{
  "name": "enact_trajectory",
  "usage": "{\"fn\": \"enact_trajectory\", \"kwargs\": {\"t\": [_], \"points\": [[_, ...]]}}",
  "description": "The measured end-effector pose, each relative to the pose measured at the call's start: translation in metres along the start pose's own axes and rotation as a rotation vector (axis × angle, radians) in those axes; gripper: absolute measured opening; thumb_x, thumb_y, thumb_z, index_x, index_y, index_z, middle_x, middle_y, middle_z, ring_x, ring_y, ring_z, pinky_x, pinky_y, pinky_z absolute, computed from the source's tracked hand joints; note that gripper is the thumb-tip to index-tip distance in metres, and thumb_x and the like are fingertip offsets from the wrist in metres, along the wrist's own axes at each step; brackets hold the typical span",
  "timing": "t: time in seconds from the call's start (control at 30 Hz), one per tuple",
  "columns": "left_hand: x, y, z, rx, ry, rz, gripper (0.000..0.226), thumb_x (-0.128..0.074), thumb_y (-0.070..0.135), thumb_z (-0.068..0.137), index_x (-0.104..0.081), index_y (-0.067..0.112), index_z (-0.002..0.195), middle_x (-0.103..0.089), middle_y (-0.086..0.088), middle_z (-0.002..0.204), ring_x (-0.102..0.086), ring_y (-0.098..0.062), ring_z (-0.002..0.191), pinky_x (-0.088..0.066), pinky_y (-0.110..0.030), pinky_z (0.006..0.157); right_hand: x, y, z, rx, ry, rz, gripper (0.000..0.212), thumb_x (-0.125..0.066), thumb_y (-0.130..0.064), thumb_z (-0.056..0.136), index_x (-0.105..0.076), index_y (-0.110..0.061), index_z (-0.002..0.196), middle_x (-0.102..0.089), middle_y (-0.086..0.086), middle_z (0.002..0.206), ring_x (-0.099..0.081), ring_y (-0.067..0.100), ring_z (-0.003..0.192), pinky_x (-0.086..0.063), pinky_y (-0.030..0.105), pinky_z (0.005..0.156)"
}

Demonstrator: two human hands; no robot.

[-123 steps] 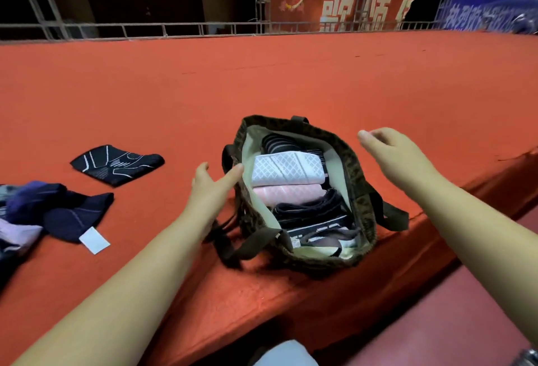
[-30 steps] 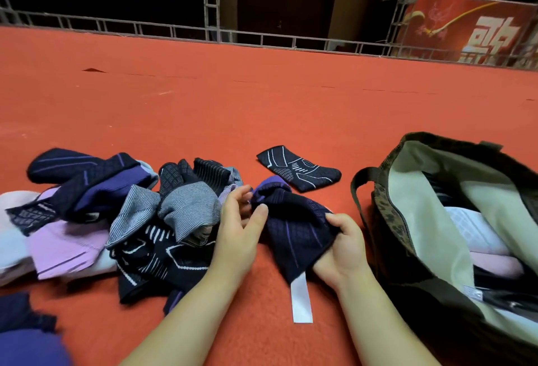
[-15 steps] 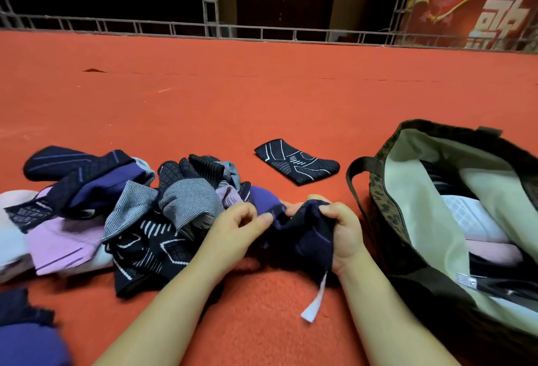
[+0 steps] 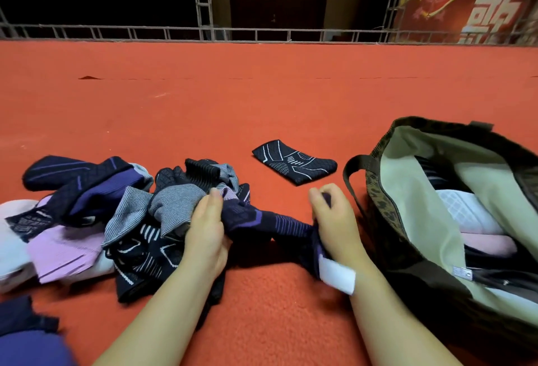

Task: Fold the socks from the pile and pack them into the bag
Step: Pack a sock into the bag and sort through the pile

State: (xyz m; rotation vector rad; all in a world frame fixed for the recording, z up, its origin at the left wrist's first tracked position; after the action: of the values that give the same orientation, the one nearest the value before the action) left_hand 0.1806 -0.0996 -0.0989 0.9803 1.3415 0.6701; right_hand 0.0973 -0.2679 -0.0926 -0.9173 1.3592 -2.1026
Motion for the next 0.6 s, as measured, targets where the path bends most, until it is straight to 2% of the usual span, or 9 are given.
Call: {"fn": "enact_trajectory", "kwargs": {"t": [0.07, 0.17, 0.23, 0.27, 0.33, 0.4, 0.47, 0.53, 0.6], "points": [[-0.002, -0.007, -0.004, -0.046, -0.046, 0.097, 0.033, -0.038, 0.026, 0.101, -0.054, -0.004, 0.104, -0.058, -0.021, 0.094, -0.055, -0.028, 0.086, -0.047, -0.039, 0.080, -0.003, 0.004, -0.004, 0.074, -0.063, -0.304, 0.031, -0.054, -0.052, 0.080, -0.054, -0.023, 0.091, -0.056, -0.009, 0.082, -0.054, 0.014, 0.081, -0.043, 0.035, 0.078], [-0.004, -0.007, -0.009, -0.061, -0.139, 0.115, 0.031, -0.039, 0.026, 0.099, -0.054, -0.001, 0.104, -0.060, -0.016, 0.092, -0.060, -0.021, 0.080, -0.050, -0.031, 0.074, -0.004, -0.011, -0.014, 0.445, -0.017, -0.487, 0.064, -0.048, -0.059, 0.077, -0.055, -0.017, 0.124, -0.055, -0.003, 0.125, -0.046, 0.016, 0.119, -0.032, 0.038, 0.105], [-0.004, -0.003, -0.011, -0.016, -0.216, 0.040, 0.022, -0.042, 0.026, 0.095, -0.055, 0.007, 0.097, -0.066, -0.009, 0.084, -0.064, -0.014, 0.072, -0.054, -0.026, 0.066, -0.011, -0.017, -0.021, 0.625, -0.094, -0.518, 0.070, -0.049, -0.065, 0.076, -0.055, -0.017, 0.126, -0.054, -0.001, 0.131, -0.043, 0.016, 0.126, -0.022, 0.041, 0.112], [-0.004, -0.002, -0.011, 0.005, -0.261, 0.009, 0.017, -0.046, 0.025, 0.091, -0.054, 0.012, 0.096, -0.068, -0.005, 0.082, -0.065, -0.012, 0.069, -0.054, -0.025, 0.063, -0.018, -0.017, -0.025, 0.628, -0.183, -0.563, 0.074, -0.049, -0.070, 0.072, -0.054, -0.019, 0.126, -0.055, -0.003, 0.129, -0.044, 0.015, 0.126, -0.019, 0.042, 0.113], [-0.002, 0.002, -0.014, 0.024, -0.322, -0.025, 0.018, -0.057, 0.024, 0.083, -0.054, 0.019, 0.100, -0.068, -0.003, 0.085, -0.065, -0.012, 0.067, -0.053, -0.025, 0.059, -0.027, -0.015, -0.025, 0.510, -0.338, -0.608, 0.075, -0.046, -0.075, 0.067, -0.054, -0.023, 0.120, -0.059, -0.008, 0.118, -0.050, 0.016, 0.117, -0.026, 0.040, 0.110], [0.001, 0.002, -0.014, 0.028, -0.383, -0.050, 0.032, -0.069, 0.023, 0.078, -0.055, 0.023, 0.106, -0.067, -0.003, 0.088, -0.066, -0.015, 0.069, -0.052, -0.027, 0.055, -0.026, -0.016, -0.021, 0.433, -0.334, -0.564, 0.057, -0.041, -0.071, 0.070, -0.056, -0.023, 0.097, -0.060, -0.008, 0.092, -0.056, 0.017, 0.090, -0.043, 0.036, 0.086], [0.002, 0.002, -0.015, 0.041, -0.467, -0.047, 0.061, -0.083, 0.034, 0.062, -0.053, 0.026, 0.114, -0.069, -0.004, 0.092, -0.067, -0.019, 0.075, -0.053, -0.031, 0.057, -0.021, -0.016, -0.020, 0.410, -0.300, -0.454, 0.045, -0.040, -0.067, 0.071, -0.048, -0.023, 0.077, -0.051, -0.010, 0.070, -0.049, 0.014, 0.070, -0.041, 0.036, 0.067], [0.001, 0.001, -0.016, 0.071, -0.530, -0.019, 0.088, -0.090, 0.043, 0.047, -0.049, 0.025, 0.122, -0.068, -0.004, 0.096, -0.067, -0.021, 0.080, -0.052, -0.035, 0.064, -0.018, -0.019, -0.021, 0.369, -0.289, -0.307, 0.042, -0.046, -0.063, 0.071, -0.044, -0.021, 0.067, -0.045, -0.009, 0.060, -0.043, 0.010, 0.060, -0.036, 0.032, 0.061], [0.002, 0.001, -0.016, 0.097, -0.556, 0.010, 0.096, -0.092, 0.045, 0.042, -0.047, 0.024, 0.124, -0.067, -0.006, 0.099, -0.064, -0.023, 0.082, -0.045, -0.036, 0.070, -0.017, -0.020, -0.022, 0.276, -0.286, -0.166, 0.041, -0.054, -0.056, 0.070, -0.042, -0.018, 0.060, -0.041, -0.009, 0.054, -0.039, 0.007, 0.055, -0.032, 0.027, 0.056]]}}
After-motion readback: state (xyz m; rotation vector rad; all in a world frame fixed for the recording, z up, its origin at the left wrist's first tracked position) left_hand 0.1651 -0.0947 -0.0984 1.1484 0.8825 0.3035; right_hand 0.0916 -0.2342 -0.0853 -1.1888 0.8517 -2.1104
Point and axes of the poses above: each hand's wrist, its own z-axis towards the middle knuckle, its own x-axis out of the back of the hand, y = z × x, the point moved 1 cm from there along z, towards the middle knuckle
